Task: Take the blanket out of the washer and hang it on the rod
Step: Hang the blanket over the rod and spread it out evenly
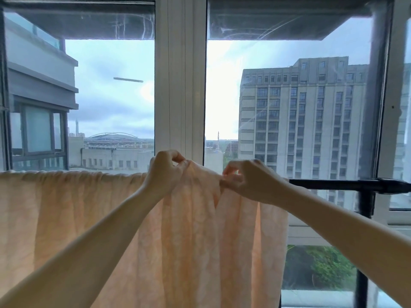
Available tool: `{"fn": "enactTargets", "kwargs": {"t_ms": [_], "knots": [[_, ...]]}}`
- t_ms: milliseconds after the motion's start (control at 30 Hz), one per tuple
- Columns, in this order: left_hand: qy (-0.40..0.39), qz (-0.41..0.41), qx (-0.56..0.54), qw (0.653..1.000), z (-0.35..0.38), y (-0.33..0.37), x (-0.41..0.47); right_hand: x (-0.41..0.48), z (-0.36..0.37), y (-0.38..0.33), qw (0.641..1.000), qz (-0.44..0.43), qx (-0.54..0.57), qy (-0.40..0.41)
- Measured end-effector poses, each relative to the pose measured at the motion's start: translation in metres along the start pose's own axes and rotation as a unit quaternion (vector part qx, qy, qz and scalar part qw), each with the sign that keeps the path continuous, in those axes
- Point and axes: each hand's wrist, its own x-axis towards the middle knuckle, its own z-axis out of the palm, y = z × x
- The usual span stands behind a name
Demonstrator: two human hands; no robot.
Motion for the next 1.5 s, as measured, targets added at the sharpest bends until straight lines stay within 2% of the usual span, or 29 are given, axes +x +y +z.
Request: {"fn": "enactTargets", "kwargs": {"t_ms": [200,433,667,800,967,1100,1167,1300,1500], "knots": [[0.018,0.008,-0.010,1.000,0.001,-0.001,-0.001,0.008,0.005,0.001,0.997,0.021,0.064,0.037],[0.008,0.014,-0.057,0.998,0.013,0.010,0.010,0.015,-0.020,0.019,0.991,0.060,0.038,0.111],[-0.157,0.038,-0.065,0.985,0.021,0.013,0.010,-0.004,-0.041,0.055,0.983,0.152,-0.007,0.098],[-0.193,0.049,-0.035,0.979,0.009,0.007,0.011,-0.018,-0.049,0.070,0.978,0.193,-0.014,0.076],[-0.145,0.066,-0.014,0.987,0.009,0.011,0.014,-0.021,-0.050,0.064,0.982,0.178,-0.010,0.054],[-0.042,0.069,-0.019,0.997,0.019,0.024,0.023,-0.021,-0.052,0.058,0.979,0.164,0.007,0.119],[-0.015,0.059,-0.008,0.998,0.025,0.025,0.025,-0.024,-0.052,0.058,0.979,0.161,0.001,0.128],[-0.114,0.073,0.054,0.989,0.038,0.016,0.020,-0.031,-0.050,0.066,0.985,0.162,-0.028,0.048],[-0.173,0.105,0.064,0.977,0.043,0.022,0.012,-0.040,-0.049,0.074,0.988,0.150,-0.032,0.028]]}}
